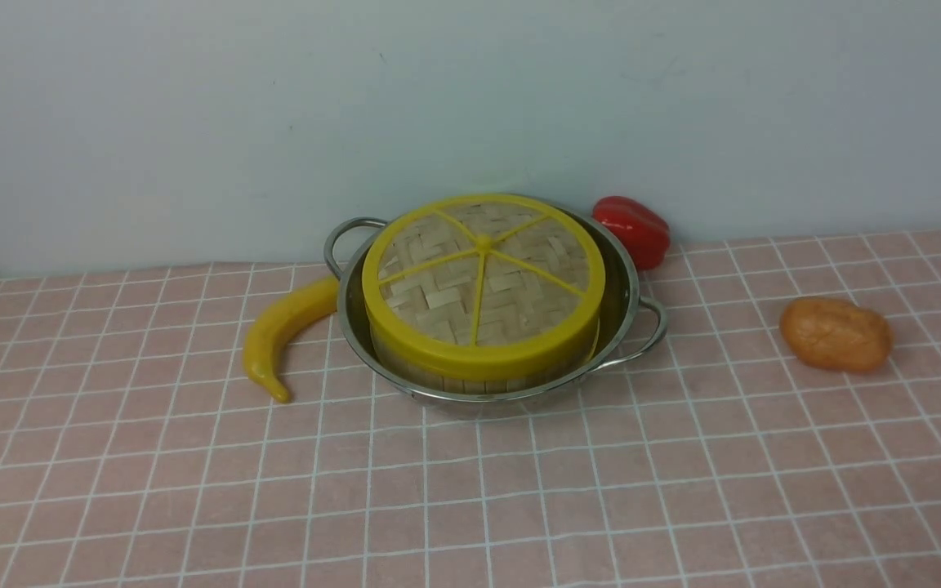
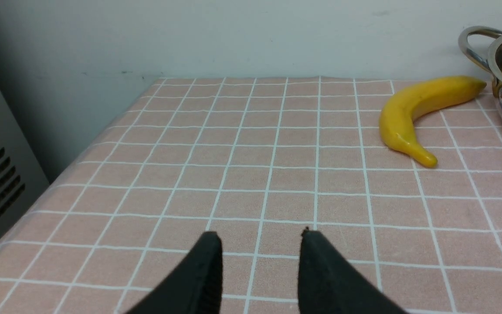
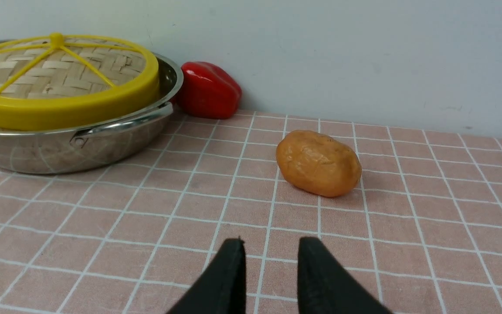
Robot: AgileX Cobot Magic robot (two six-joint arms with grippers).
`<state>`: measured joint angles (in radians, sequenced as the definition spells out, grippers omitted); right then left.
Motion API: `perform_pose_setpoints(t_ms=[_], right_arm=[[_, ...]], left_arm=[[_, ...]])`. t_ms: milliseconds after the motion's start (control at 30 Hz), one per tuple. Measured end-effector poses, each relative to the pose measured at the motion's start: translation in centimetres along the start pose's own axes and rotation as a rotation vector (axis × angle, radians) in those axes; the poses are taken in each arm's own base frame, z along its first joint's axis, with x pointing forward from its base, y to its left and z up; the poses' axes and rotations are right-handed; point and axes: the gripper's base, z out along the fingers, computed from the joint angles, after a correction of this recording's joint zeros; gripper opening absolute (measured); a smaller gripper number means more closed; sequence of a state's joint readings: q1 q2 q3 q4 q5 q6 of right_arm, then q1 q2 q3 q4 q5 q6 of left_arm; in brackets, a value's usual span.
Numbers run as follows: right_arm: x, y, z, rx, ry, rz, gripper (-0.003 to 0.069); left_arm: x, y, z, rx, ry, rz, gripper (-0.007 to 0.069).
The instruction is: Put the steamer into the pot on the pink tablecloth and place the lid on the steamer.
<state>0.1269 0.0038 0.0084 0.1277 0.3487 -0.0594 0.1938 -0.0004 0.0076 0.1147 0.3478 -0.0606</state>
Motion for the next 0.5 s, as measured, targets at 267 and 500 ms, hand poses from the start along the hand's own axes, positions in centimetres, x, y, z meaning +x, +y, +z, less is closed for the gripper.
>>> perform_pose_setpoints(t_ms=[267,500], right_arm=[[0.0,0.0,0.0,0.0,0.0,0.001,0.0225],[0.0,0.0,0.0,0.0,0.0,0.001,0.0239]], left_arm=[[0.0,0.0,0.0,0.0,0.0,0.0,0.0243],[0.0,0.0,0.0,0.0,0.0,0.0,0.0243]])
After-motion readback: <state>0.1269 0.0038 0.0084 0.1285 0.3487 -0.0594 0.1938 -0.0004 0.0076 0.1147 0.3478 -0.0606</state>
